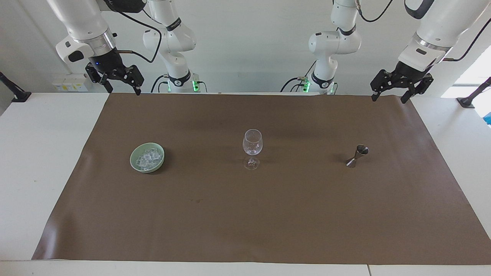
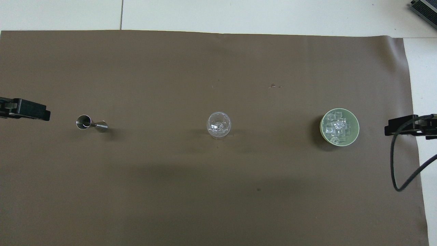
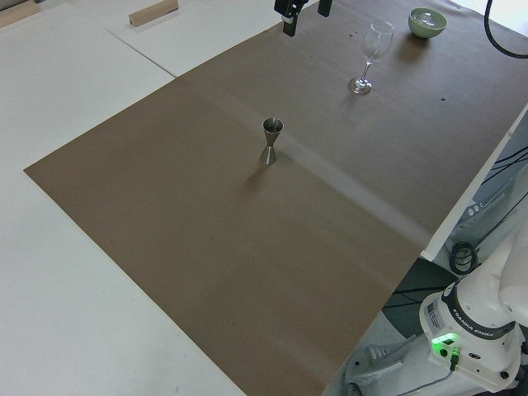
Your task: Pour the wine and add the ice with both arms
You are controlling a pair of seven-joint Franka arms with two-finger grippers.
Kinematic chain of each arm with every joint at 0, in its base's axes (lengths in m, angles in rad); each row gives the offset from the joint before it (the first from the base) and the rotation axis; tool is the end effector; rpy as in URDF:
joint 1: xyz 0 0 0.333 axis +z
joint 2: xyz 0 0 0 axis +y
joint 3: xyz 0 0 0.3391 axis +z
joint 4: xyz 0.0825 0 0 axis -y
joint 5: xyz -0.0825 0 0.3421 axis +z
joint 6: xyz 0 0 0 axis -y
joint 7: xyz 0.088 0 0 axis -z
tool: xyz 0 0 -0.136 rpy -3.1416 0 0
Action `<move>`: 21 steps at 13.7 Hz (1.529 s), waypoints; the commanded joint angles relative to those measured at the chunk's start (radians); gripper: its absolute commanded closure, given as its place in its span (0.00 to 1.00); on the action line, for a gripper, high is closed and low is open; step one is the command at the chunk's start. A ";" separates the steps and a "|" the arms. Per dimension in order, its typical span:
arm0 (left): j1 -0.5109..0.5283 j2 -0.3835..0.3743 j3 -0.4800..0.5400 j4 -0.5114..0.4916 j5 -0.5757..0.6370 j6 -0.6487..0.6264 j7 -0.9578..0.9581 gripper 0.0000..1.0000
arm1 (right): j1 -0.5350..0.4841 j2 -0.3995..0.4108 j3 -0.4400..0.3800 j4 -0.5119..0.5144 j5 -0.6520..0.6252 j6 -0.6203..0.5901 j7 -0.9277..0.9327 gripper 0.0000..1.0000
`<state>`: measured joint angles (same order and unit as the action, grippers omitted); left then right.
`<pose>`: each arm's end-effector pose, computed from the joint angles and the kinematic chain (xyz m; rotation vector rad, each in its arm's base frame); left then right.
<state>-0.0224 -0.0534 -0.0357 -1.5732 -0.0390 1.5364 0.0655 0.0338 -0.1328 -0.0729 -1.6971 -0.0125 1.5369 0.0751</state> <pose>0.4908 -0.0345 0.6414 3.0984 -0.1943 0.0259 0.4623 -0.0224 0.6262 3.1329 -0.1783 -0.0435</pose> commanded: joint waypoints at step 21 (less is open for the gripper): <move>0.004 0.227 0.017 0.191 -0.010 0.021 0.007 0.00 | -0.008 -0.018 0.004 -0.018 0.022 0.002 -0.011 0.00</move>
<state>-0.0196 0.1180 -0.0246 -1.4489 -0.0405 1.5583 0.0655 0.0338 -0.1328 -0.0729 -1.6971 -0.0125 1.5369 0.0751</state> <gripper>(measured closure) 0.000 0.000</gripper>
